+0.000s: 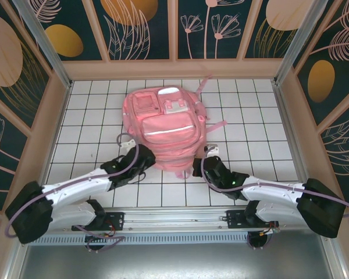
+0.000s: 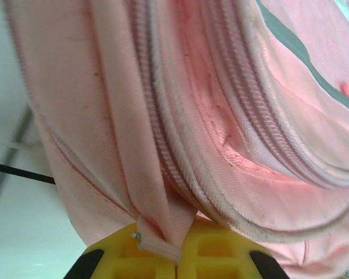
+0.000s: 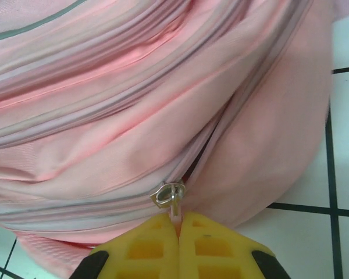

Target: Pack the student bag

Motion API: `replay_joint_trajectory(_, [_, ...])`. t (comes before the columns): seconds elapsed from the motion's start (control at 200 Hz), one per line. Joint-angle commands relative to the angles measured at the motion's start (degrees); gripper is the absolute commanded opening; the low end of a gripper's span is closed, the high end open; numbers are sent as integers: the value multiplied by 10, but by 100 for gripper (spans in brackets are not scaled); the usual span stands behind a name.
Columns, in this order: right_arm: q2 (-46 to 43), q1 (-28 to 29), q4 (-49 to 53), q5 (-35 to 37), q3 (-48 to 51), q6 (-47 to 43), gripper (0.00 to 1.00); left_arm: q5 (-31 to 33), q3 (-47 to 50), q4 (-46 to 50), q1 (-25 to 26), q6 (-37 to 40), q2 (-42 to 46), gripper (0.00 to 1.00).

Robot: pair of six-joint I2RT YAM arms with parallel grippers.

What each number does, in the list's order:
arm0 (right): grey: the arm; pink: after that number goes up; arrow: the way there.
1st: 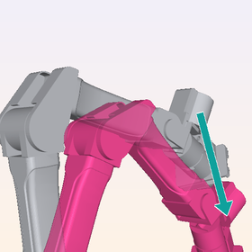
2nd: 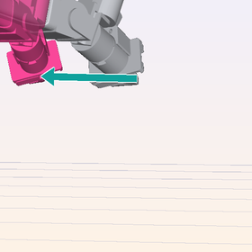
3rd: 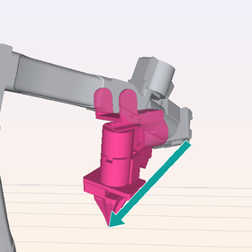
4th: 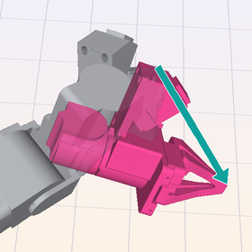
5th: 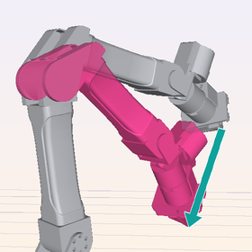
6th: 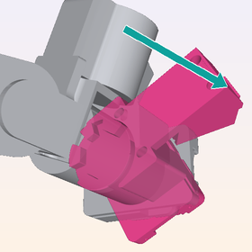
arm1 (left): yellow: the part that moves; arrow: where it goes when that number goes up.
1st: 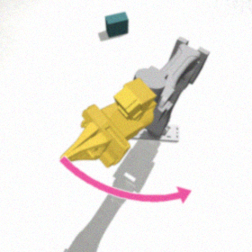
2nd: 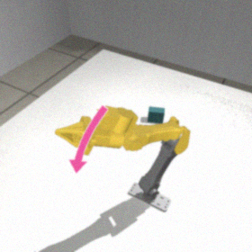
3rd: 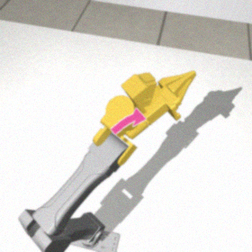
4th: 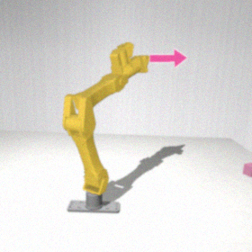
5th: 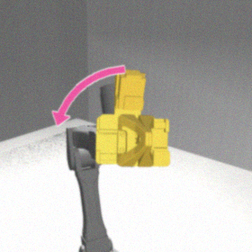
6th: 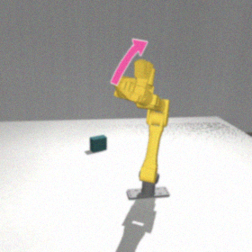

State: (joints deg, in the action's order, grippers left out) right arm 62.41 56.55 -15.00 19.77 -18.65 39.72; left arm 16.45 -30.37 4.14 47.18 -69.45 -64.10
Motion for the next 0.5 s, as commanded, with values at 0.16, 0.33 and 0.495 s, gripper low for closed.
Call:
replay_joint_trajectory(0.16, [71,-21,-14,2,-31,-34,0,61,11,111,-137,137,75,0])
replay_joint_trajectory(0.33, [103,-18,-31,-29,-54,-47,0,-19,-3,100,-152,162,56,32])
replay_joint_trajectory(0.495, [114,-1,-49,-43,-62,-47,0,-114,23,62,-148,105,105,62])
